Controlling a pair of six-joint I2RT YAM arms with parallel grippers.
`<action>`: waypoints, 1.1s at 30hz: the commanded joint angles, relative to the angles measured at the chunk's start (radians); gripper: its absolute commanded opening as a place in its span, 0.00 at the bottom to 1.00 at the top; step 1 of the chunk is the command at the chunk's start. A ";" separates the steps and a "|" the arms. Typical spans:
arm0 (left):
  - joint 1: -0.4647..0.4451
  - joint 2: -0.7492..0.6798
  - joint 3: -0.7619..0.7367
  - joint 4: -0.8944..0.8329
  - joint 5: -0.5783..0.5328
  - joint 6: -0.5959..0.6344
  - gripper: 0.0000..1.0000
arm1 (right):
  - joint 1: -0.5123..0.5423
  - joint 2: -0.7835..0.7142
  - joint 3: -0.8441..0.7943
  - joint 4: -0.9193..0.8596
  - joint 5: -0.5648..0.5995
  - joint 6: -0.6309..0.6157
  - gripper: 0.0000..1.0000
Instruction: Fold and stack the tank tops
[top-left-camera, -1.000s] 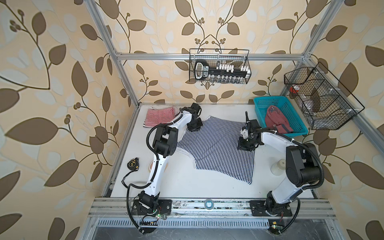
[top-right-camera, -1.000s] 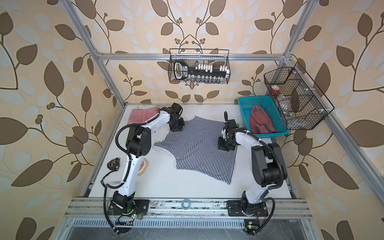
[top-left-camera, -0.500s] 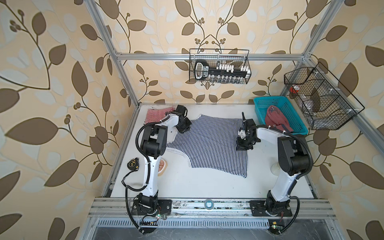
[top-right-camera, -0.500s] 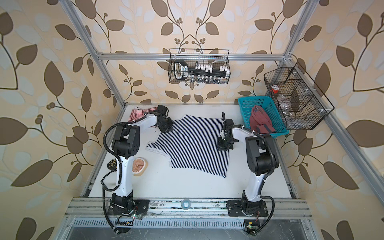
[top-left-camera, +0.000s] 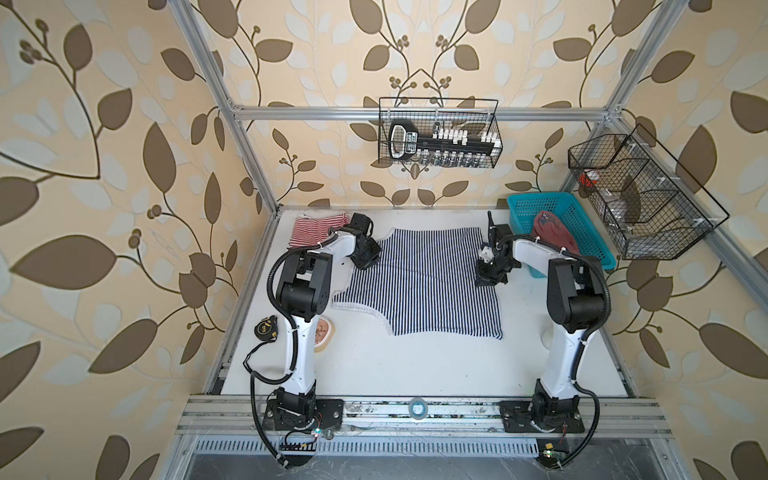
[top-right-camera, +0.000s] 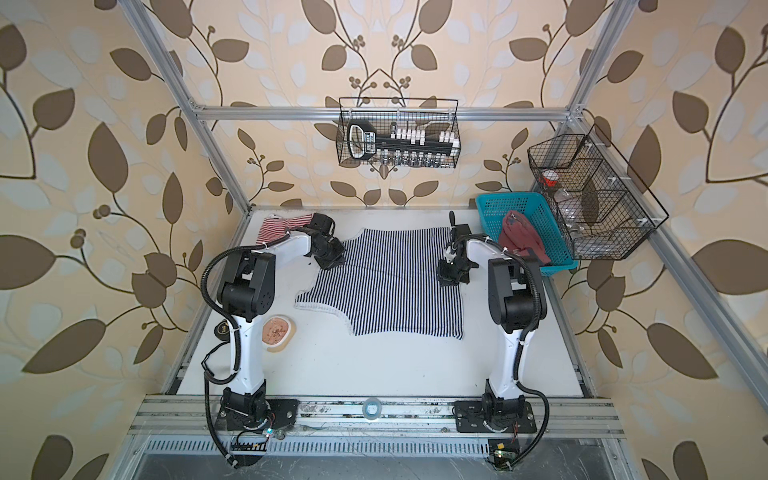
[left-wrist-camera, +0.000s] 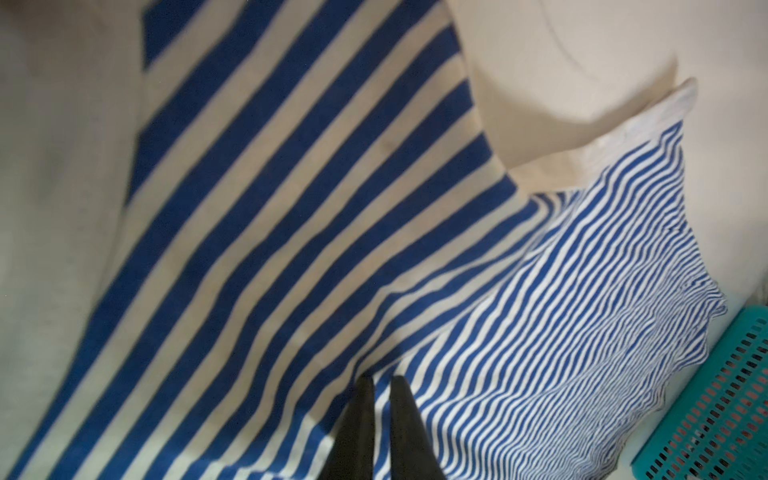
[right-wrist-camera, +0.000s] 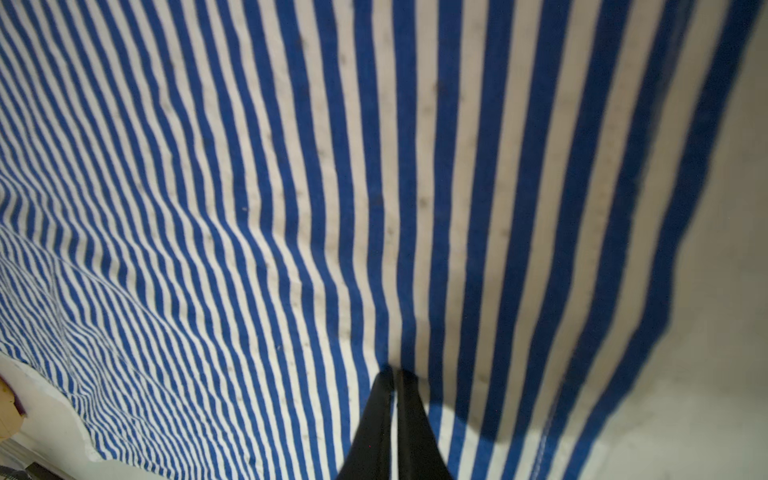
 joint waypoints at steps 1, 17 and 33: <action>-0.010 -0.028 0.028 -0.106 -0.013 0.033 0.18 | -0.006 -0.007 0.014 0.007 -0.034 -0.037 0.09; -0.177 -0.594 -0.141 -0.304 -0.132 0.249 0.37 | 0.011 -0.644 -0.429 0.020 0.119 0.140 0.24; -0.439 -0.810 -0.677 -0.212 -0.109 0.162 0.42 | 0.115 -0.949 -0.826 0.042 0.254 0.368 0.31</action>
